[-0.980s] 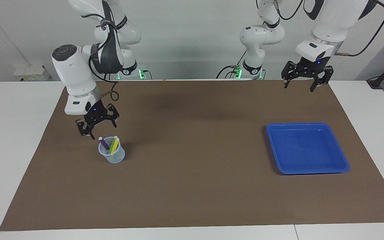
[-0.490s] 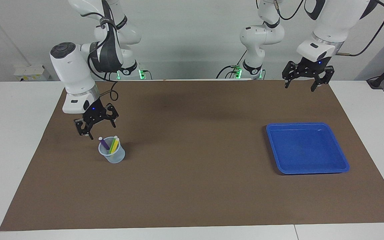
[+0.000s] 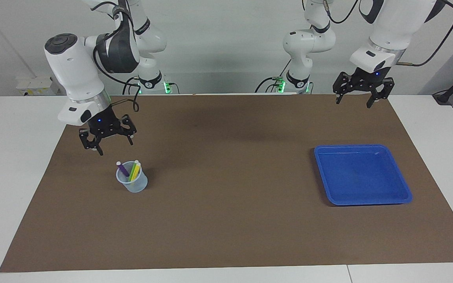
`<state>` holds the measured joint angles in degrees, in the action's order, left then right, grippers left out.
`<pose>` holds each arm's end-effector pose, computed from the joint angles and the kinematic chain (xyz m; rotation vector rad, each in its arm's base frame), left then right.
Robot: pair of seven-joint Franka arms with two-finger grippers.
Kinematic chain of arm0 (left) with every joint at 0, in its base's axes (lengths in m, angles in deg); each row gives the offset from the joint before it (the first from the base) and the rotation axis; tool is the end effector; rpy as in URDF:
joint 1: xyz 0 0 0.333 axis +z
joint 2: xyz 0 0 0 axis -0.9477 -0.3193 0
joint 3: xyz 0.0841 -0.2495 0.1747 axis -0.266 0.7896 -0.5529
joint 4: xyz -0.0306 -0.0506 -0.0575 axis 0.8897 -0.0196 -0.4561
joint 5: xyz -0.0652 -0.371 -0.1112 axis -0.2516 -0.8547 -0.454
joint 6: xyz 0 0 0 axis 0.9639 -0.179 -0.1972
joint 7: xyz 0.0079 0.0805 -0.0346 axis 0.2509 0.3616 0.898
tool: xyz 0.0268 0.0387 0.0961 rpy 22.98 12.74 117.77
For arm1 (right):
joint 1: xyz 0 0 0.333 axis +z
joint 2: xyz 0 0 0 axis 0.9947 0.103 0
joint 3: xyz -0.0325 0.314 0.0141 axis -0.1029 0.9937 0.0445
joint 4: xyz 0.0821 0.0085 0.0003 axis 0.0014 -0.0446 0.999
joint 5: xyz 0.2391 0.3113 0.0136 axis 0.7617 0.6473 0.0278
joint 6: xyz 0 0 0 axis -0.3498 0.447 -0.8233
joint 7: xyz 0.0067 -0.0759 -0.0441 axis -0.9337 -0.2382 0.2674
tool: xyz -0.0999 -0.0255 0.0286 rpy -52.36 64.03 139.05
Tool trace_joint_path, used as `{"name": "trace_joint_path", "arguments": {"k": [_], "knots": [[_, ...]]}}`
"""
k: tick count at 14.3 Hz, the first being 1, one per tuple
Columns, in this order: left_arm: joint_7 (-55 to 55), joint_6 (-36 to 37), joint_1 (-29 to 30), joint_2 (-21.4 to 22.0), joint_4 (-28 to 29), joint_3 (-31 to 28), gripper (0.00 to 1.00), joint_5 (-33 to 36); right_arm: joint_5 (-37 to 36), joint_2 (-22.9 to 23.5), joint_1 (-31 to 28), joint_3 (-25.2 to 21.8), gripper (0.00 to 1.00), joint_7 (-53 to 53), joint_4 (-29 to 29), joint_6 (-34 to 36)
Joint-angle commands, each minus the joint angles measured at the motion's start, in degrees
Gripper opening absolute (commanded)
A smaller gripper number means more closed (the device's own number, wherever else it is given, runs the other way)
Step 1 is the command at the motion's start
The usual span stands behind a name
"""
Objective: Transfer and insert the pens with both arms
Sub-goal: 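Open the right gripper and draw it back from the cup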
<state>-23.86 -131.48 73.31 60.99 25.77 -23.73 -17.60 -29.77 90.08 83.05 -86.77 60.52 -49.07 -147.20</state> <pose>0.5293 -0.0729 0.6312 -3.0860 0.4603 -0.0639 0.5916 0.0230 0.5182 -3.0597 -0.5457 -0.2547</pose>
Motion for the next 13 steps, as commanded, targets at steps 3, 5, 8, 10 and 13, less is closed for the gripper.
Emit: {"name": "trace_joint_path", "arguments": {"k": [3, 5, 8, 10, 13], "knots": [[-0.48, 0.45, 0.27, 1.15, 0.94, -0.06, 1.0, -0.57, -1.11, 0.62, -0.72, 0.21, 1.0, 12.65, 5.35, 10.36], [-0.39, 0.45, 0.27, 1.15, 0.94, -0.06, 1.0, -0.57, -1.2, 0.01, -0.9, -0.06, 1.0, 13.02, 5.71, 12.56], [-0.39, 0.45, 0.27, 1.15, 0.94, -0.06, 1.0, -0.57, -1.2, -1.57, -1.16, -0.14, 1.0, 13.11, 5.71, 15.99], [-0.48, 0.36, 0.27, 1.15, 0.94, -0.06, 1.0, -0.57, -1.2, -2.89, -1.16, -0.14, 1.0, 13.11, 5.62, 18.19], [-0.48, 0.36, 0.27, 1.15, 0.94, -0.06, 1.0, -0.57, -1.2, -4.21, -1.07, -0.14, 1.0, 13.54, 5.62, 20.91]]}}
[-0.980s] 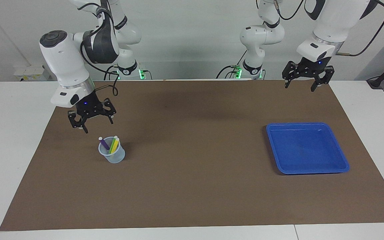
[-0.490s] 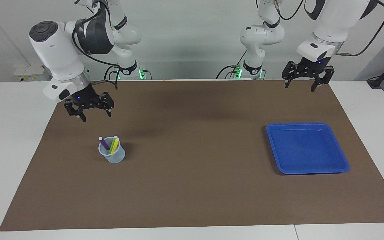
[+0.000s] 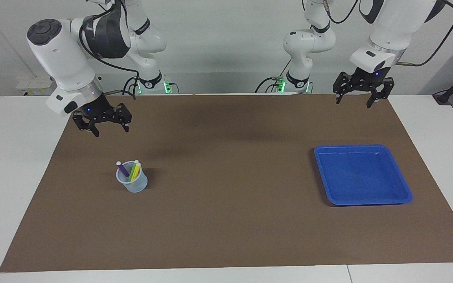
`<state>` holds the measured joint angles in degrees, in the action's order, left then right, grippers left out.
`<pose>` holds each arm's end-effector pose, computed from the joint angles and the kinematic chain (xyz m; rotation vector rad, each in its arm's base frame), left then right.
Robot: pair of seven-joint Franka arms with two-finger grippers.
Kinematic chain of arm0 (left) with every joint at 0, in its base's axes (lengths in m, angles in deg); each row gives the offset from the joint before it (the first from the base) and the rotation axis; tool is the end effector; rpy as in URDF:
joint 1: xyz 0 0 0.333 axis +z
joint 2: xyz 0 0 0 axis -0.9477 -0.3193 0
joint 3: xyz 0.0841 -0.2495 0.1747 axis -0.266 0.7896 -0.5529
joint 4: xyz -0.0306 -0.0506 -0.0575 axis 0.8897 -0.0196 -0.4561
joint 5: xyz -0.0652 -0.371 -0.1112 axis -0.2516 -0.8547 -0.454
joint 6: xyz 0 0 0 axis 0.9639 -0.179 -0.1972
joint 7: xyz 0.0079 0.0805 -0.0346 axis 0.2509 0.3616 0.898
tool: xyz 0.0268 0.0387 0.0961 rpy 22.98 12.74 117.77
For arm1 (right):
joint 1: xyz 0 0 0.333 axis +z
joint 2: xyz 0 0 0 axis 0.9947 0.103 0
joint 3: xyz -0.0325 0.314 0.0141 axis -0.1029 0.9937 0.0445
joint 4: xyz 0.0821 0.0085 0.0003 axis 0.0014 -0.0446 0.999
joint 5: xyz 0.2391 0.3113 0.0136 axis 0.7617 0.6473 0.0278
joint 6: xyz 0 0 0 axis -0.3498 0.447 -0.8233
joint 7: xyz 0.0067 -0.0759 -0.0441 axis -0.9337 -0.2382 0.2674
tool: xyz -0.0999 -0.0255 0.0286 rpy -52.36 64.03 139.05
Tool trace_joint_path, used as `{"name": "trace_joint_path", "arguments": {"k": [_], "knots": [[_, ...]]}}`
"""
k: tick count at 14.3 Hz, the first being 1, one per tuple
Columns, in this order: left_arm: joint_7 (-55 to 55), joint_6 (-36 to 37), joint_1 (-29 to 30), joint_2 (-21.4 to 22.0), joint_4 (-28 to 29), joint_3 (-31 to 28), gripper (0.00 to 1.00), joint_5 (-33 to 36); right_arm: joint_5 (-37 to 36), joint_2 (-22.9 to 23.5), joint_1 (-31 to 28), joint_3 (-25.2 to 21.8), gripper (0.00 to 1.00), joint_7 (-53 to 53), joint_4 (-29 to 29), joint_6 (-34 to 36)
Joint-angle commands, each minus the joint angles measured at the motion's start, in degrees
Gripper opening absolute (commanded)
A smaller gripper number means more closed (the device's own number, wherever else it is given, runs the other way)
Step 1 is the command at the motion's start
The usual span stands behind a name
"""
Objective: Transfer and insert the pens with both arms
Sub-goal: 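Open the right gripper and draw it back from the cup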
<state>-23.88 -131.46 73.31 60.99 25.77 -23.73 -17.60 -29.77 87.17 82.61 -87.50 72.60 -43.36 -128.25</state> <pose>0.5293 -0.0729 0.6312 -3.0861 0.4598 -0.0633 0.5586 0.0128 0.5646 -3.0856 -0.2060 0.0301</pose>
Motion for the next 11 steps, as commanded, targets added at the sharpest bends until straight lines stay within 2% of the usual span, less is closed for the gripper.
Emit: {"name": "trace_joint_path", "arguments": {"k": [1, 7, 11], "knots": [[-0.37, 0.42, 0.27, 1.15, 0.94, -0.06, 1.0, -0.57, -1.2, -2.0, -0.72, 0.59, 1.0, 1.47, -0.09, 2.33], [-0.36, 0.33, 0.27, 1.15, 0.94, -0.06, 1.0, -0.57, -1.2, -6.39, -0.72, 0.76, 1.0, 1.38, -1.05, 6.28], [-0.36, 0.42, 0.27, 1.15, 0.94, -0.06, 1.0, -0.57, -1.2, -7.1, -0.8, 0.5, 1.0, 1.29, -1.05, 7.25]]}}
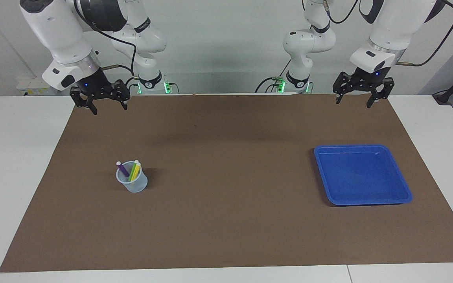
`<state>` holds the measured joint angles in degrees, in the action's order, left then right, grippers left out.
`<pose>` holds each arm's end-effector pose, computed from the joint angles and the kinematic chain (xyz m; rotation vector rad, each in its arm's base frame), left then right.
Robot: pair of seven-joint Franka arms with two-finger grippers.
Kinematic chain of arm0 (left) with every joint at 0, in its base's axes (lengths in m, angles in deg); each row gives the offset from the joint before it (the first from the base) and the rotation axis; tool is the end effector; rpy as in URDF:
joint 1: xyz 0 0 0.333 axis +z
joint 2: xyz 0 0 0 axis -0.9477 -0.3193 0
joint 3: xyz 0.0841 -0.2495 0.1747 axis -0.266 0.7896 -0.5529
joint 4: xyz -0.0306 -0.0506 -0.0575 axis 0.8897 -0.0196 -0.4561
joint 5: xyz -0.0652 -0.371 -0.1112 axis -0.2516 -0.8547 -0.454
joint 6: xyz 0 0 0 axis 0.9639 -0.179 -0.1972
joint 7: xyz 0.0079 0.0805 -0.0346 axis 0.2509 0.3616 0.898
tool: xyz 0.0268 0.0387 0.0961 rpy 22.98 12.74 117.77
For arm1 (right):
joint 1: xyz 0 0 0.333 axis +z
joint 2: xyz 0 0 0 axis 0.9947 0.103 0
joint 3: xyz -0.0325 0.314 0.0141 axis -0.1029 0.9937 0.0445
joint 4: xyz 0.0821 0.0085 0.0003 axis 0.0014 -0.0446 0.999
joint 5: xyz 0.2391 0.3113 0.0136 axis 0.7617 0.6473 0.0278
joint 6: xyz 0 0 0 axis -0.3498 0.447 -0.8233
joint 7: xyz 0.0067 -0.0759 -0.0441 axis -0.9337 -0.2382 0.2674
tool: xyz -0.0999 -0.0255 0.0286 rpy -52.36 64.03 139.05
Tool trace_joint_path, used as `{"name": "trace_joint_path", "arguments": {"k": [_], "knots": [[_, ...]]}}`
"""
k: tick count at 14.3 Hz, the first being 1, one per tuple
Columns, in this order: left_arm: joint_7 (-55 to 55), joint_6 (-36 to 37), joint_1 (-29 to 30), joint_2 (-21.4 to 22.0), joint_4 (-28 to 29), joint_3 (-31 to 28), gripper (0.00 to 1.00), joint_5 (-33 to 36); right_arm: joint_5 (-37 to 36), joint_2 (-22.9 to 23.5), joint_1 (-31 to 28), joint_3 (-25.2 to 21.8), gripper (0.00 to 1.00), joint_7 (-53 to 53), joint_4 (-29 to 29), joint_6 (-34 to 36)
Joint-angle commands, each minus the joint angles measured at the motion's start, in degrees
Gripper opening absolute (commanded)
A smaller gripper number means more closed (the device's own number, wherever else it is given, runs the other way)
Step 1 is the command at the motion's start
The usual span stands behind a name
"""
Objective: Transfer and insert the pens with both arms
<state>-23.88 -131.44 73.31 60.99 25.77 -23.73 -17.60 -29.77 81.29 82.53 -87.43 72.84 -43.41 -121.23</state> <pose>0.5293 -0.0729 0.6312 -3.0861 0.4598 -0.0628 0.5190 0.0137 0.6092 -3.0878 -0.2073 0.0628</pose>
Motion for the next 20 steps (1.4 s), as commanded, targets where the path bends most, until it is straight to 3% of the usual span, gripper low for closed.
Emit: {"name": "trace_joint_path", "arguments": {"k": [1, 9, 13, 20], "knots": [[-0.36, 0.41, 0.27, 1.15, 0.94, -0.06, 1.0, -0.57, -1.11, -1.75, -0.64, 0.43, 1.0, 0.97, -1.0, 0.31], [-0.36, -0.29, 2.01, 1.15, 0.94, -0.32, 1.0, -0.4, -0.85, -5.79, -0.55, 0.52, 1.0, 0.96, -0.47, 0.14], [-11.31, -0.83, 1.24, 1.06, 0.94, -0.15, 1.0, -0.75, -0.85, -5.88, -0.55, 0.52, 1.0, 0.88, -0.56, 0.23], [-12.23, 0.23, 1.85, 1.15, 1.2, -0.06, 1.0, -0.75, -0.41, -5.88, -0.46, 0.61, 1.0, 0.88, -0.56, 0.14]]}}
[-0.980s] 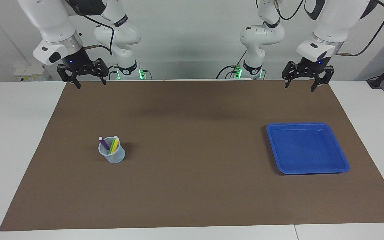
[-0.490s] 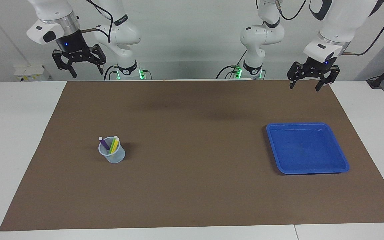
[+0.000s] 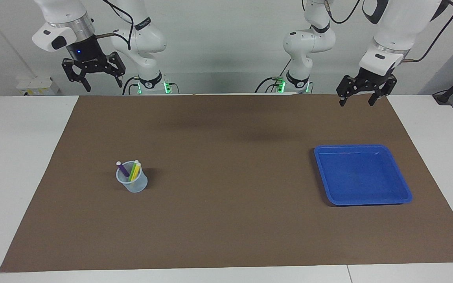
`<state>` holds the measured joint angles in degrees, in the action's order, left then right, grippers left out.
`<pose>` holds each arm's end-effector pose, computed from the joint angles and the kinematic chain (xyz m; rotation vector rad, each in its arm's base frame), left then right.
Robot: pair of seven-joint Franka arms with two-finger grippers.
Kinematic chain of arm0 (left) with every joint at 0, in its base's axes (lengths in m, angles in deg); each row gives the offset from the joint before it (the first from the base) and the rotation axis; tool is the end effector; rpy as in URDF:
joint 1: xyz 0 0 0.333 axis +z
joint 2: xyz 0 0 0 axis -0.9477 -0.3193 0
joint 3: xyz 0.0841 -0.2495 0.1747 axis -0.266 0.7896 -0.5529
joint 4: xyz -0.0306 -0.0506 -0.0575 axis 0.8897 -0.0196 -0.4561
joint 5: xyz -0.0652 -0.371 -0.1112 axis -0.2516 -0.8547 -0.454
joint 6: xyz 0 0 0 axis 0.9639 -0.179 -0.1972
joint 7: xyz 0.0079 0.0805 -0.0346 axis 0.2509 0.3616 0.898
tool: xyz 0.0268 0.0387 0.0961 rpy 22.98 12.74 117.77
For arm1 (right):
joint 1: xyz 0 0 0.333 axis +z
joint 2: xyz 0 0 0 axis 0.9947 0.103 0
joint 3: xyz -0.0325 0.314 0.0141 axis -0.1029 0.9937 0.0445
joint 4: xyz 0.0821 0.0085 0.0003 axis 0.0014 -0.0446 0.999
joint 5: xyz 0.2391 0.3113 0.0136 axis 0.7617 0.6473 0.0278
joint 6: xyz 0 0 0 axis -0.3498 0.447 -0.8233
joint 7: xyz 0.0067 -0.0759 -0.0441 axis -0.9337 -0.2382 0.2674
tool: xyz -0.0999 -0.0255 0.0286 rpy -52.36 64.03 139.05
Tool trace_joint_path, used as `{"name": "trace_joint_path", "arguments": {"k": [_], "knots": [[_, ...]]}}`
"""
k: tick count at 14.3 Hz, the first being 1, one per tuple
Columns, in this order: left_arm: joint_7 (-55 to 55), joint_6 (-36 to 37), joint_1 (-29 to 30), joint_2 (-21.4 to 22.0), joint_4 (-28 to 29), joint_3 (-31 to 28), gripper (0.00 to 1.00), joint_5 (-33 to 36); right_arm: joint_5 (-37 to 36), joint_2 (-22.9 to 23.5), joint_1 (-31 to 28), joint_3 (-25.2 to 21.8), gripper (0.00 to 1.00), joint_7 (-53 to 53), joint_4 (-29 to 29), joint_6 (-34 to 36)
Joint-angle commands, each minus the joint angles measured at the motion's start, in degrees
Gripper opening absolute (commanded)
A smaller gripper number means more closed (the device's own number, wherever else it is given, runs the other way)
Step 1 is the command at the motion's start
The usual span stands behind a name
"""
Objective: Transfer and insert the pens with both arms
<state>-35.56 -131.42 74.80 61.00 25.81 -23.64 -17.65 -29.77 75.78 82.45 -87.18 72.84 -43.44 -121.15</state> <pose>0.5308 -0.0600 0.6309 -3.1227 0.1054 -0.0641 0.4899 0.0162 0.6573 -3.0966 -0.2156 -0.0825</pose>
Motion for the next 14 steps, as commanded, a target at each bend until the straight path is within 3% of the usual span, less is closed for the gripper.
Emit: {"name": "trace_joint_path", "arguments": {"k": [1, 14], "knots": [[-0.55, 0.29, 0.36, 1.15, 1.17, -0.15, 1.0, -0.7, -0.41, -0.37, -0.47, 0.35, 1.0, 0.96, -0.45, 0.06], [-0.55, 0.29, 0.36, 1.15, 1.17, -0.15, 1.0, -0.7, -0.58, -1.07, -0.12, 0.27, 1.0, 0.79, -0.53, 4.19]]}}
